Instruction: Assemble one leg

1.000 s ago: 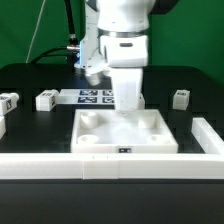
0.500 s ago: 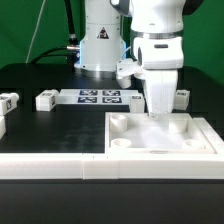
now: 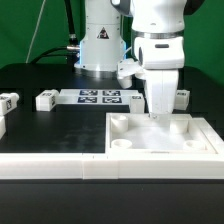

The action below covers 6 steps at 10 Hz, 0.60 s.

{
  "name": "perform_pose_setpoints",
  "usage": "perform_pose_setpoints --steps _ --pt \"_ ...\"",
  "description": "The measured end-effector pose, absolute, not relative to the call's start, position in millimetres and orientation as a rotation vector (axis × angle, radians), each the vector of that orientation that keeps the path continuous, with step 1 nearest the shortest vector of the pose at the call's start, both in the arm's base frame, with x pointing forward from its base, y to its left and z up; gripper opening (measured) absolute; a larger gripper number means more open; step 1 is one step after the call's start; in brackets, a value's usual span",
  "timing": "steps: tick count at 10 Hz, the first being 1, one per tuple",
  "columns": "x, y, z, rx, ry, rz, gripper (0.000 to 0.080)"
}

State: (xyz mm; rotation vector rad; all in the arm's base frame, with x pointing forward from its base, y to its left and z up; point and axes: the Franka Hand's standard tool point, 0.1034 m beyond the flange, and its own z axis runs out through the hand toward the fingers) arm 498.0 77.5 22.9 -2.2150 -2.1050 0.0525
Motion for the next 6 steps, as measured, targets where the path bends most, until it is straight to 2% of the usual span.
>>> perform_pose_setpoints --steps 1,3,4,5,6 --pt "498.0 77.3 22.9 -2.215 -2.105 0.053 0.0305" --pt "498.0 77.0 22.8 -2.216 -2.104 0.053 0.0578" --pt "498.0 76.7 22.8 -2.216 -2.104 0.053 0.0578" --pt "498.0 76.6 22.8 -2.217 -2.103 0.053 0.0636" --pt "498.0 76.4 22.8 -2.217 -2.103 0.053 0.0648"
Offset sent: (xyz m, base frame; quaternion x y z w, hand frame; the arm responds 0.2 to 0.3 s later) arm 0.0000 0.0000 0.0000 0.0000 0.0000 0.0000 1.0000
